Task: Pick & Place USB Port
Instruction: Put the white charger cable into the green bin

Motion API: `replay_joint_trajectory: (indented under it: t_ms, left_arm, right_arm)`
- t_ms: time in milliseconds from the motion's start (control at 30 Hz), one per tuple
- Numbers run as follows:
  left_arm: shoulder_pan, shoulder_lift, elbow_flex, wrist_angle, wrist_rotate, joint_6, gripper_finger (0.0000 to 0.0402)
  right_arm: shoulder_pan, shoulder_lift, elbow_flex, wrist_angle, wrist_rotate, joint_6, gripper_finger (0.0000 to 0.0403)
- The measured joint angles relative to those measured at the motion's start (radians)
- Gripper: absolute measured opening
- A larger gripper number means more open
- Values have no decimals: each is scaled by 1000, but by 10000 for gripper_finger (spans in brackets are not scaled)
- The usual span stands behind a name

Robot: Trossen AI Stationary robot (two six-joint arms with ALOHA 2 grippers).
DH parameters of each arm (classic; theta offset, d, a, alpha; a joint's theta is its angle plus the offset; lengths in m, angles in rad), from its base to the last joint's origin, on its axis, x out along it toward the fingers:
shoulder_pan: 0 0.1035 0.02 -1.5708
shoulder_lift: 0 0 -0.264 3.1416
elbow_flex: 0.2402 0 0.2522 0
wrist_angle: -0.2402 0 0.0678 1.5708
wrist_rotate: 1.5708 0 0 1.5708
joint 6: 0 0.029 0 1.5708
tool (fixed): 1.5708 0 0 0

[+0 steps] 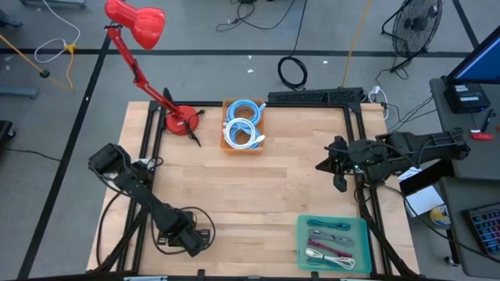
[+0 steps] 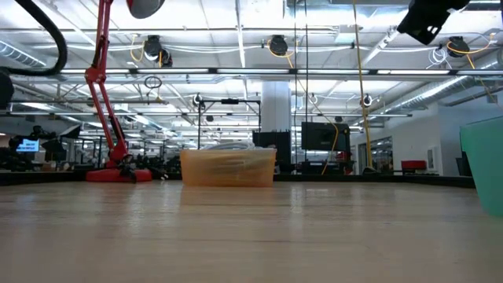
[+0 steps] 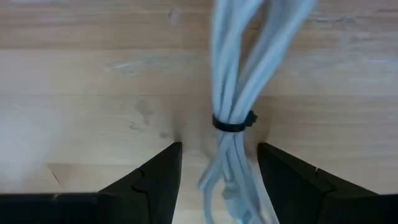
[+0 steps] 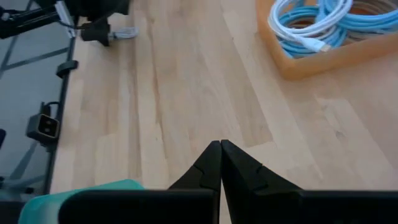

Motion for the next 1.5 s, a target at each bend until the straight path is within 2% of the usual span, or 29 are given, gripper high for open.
replay_joint_trajectory:
  t_ms: [100, 167, 233, 333, 400, 500, 567, 700, 733, 967, 1167, 1333, 1500]
  left_arm:
    - [14, 2, -35, 58, 5, -1, 211]
    - [31, 1, -39, 64, 2, 20, 189]
    - [51, 1, -39, 61, 2, 57, 146]
    - [86, 1, -40, 71, 8, 144, 51]
    - [113, 1, -42, 88, 9, 196, 22]
    - [160, 3, -41, 133, 0, 282, 24]
    - [195, 7, -20, 170, -46, 366, 19]
    - [281, 20, 77, 236, -241, 609, 16]
    - [308, 19, 111, 245, -260, 674, 16]
    - [486, 33, 443, 224, -307, 1108, 16]
    - [566, 126, 772, 33, -338, 1383, 16]
    - [599, 182, 929, 42, -392, 1496, 16]
    - [620, 185, 939, 83, -421, 1498, 16]
  right_arm:
    - [22, 0, 0, 5, 1, 14, 0]
    - [38, 0, 0, 4, 10, 24, 0]
    - [54, 1, 0, 4, 30, 38, 0]
    - [77, 1, 0, 3, 55, 55, 0]
    - [91, 1, 0, 3, 68, 63, 0]
    - [106, 2, 0, -13, 83, 81, 0]
    - [106, 2, 0, -25, 83, 93, 0]
    - [106, 2, 0, -56, 83, 115, 0]
    - [106, 1, 0, -64, 83, 118, 0]
    - [106, 1, 0, -83, 77, 151, 0]
    - [106, 0, 0, -90, 50, 195, 0]
    - [107, -13, 0, 71, 26, 189, 0]
    - [118, -44, 0, 390, 22, 89, 3]
